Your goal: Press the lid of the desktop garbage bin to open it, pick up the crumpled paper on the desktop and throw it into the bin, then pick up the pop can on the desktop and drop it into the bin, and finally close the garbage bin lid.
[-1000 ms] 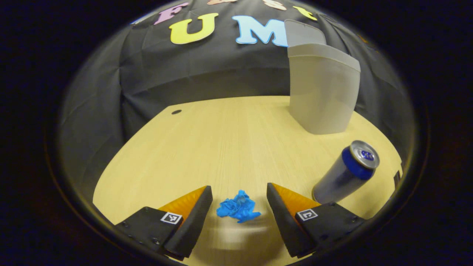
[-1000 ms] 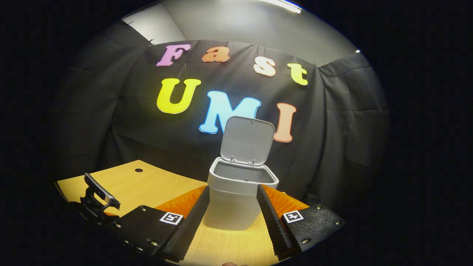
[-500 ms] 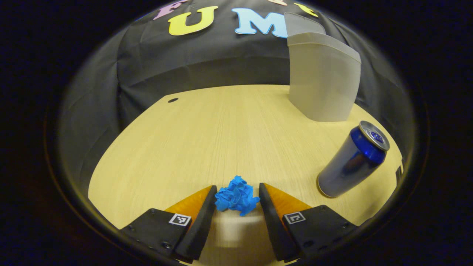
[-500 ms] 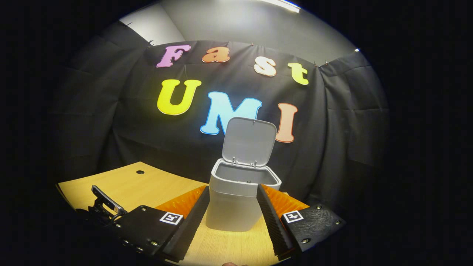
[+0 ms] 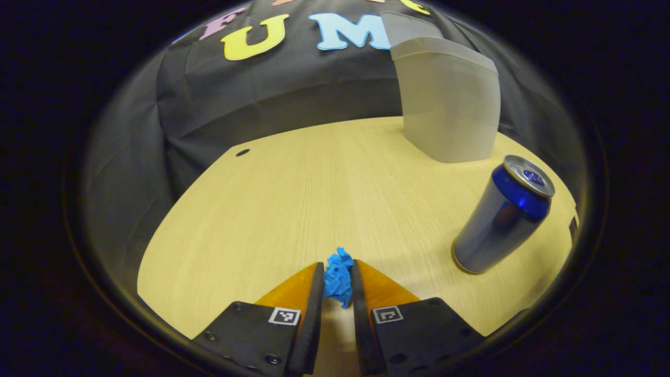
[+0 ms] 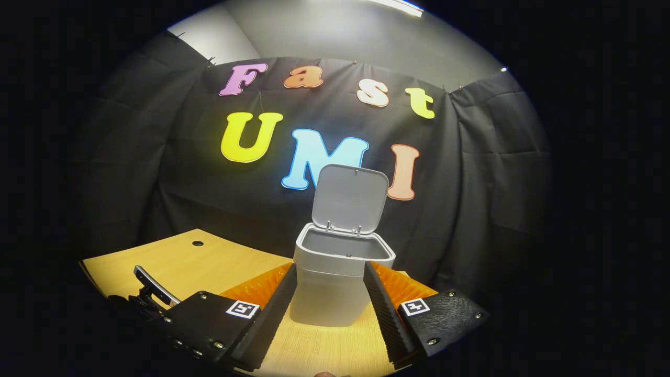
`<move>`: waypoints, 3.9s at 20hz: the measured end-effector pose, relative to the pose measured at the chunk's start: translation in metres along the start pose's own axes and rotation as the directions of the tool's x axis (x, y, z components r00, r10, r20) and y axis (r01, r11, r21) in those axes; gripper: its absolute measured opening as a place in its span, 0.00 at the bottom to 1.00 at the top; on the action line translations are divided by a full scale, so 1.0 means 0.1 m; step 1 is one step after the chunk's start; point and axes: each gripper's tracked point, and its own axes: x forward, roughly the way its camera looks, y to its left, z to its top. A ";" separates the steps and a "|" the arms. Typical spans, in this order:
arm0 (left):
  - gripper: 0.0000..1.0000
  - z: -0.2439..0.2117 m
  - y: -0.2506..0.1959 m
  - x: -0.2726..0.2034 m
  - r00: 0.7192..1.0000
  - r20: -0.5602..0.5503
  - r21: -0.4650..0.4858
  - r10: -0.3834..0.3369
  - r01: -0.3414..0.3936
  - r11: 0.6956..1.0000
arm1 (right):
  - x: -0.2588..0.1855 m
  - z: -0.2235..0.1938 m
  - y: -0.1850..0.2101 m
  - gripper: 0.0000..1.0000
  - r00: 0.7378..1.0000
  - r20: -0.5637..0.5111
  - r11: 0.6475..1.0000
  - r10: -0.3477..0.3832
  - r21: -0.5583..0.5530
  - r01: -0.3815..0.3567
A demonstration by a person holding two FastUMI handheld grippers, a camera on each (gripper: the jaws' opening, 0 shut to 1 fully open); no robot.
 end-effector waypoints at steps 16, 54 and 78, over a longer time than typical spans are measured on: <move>0.18 0.37 0.08 -0.29 0.997 0.069 -0.054 0.019 -0.015 0.998 | 0.01 0.05 -0.25 0.83 0.999 0.042 0.999 -0.026 0.043 0.024; 0.20 4.32 -1.66 -1.04 0.759 0.581 0.051 -0.292 0.324 0.945 | -0.55 0.01 -1.62 0.83 0.901 0.052 0.902 -0.431 0.058 0.429; 0.41 4.45 -2.11 -0.19 0.802 0.471 0.124 -0.367 0.352 0.928 | -0.60 -0.18 -1.65 0.83 0.870 -0.029 0.869 -0.493 0.026 0.494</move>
